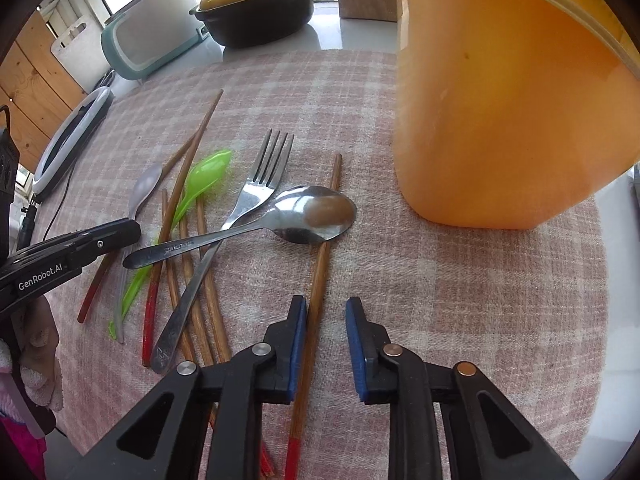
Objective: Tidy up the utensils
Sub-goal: 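Grasp the clear plastic spoon with the left tool while the right tool grasps a red-tipped chopstick, then lift and carry the spoon in the left tool while the right tool carries the chopstick over the yellow container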
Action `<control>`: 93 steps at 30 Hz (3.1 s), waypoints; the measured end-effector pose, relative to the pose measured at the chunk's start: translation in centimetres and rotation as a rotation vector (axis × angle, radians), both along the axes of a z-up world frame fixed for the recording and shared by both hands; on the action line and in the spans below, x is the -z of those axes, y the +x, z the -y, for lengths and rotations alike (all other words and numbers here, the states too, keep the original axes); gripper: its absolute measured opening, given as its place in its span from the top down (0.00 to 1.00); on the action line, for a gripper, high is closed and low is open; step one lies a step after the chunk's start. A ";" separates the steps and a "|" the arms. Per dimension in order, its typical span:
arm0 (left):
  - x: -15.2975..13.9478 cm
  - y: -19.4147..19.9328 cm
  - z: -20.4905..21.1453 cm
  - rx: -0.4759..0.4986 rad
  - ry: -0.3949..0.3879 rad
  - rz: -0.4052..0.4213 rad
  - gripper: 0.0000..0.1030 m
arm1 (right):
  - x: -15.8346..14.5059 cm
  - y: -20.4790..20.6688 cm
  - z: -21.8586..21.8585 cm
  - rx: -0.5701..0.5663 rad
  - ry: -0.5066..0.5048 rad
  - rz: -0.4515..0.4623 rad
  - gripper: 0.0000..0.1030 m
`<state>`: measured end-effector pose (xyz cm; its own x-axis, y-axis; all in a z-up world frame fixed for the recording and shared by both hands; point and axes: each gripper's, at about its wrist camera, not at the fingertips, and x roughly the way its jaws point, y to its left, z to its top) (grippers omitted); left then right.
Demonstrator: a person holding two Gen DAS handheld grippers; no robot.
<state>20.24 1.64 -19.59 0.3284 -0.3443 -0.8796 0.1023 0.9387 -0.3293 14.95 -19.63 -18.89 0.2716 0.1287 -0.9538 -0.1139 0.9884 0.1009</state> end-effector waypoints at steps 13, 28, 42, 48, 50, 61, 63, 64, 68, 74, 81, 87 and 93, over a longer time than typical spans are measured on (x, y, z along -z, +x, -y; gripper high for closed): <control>-0.5 -2.1 -1.3 -0.028 -0.009 0.006 0.97 | -0.6 -1.1 2.0 0.007 0.023 -0.021 0.96; -2.7 -5.3 -1.7 -0.072 -0.031 0.038 0.98 | -2.8 -4.4 4.6 0.009 0.092 0.018 0.97; -5.0 -8.7 -1.3 -0.108 -0.053 0.080 0.97 | -3.1 -8.0 5.4 -0.044 0.110 0.013 0.97; -6.6 -9.9 -0.2 -0.114 -0.080 0.110 0.98 | -4.3 -9.2 6.3 -0.059 0.148 0.034 0.97; -7.5 -10.1 0.3 -0.112 -0.089 0.126 0.98 | -5.2 -9.4 6.5 -0.068 0.159 0.055 0.97; -12.7 -9.4 4.6 -0.078 -0.153 0.243 0.98 | -12.7 -8.3 8.2 -0.097 0.230 0.244 0.97; -13.5 -9.0 5.7 -0.074 -0.163 0.265 0.98 | -13.9 -7.6 8.4 -0.108 0.232 0.274 0.97; -13.8 -8.8 6.2 -0.072 -0.167 0.274 0.98 | -14.5 -7.1 8.5 -0.112 0.230 0.290 0.97; -15.0 -7.2 8.0 -0.067 -0.178 0.301 0.98 | -16.3 -5.1 9.3 -0.118 0.228 0.345 0.97; -16.6 -4.8 10.7 -0.067 -0.189 0.336 0.98 | -18.4 -1.4 11.1 -0.103 0.227 0.409 0.97; -17.5 -1.3 13.5 -0.072 -0.199 0.357 0.98 | -19.6 3.1 12.4 -0.076 0.220 0.450 0.97; -17.6 1.6 15.3 -0.091 -0.197 0.370 0.98 | -20.2 6.4 12.8 -0.068 0.207 0.497 0.97; -16.7 3.7 16.3 -0.115 -0.212 0.361 0.98 | -19.3 9.0 13.3 -0.056 0.229 0.511 0.97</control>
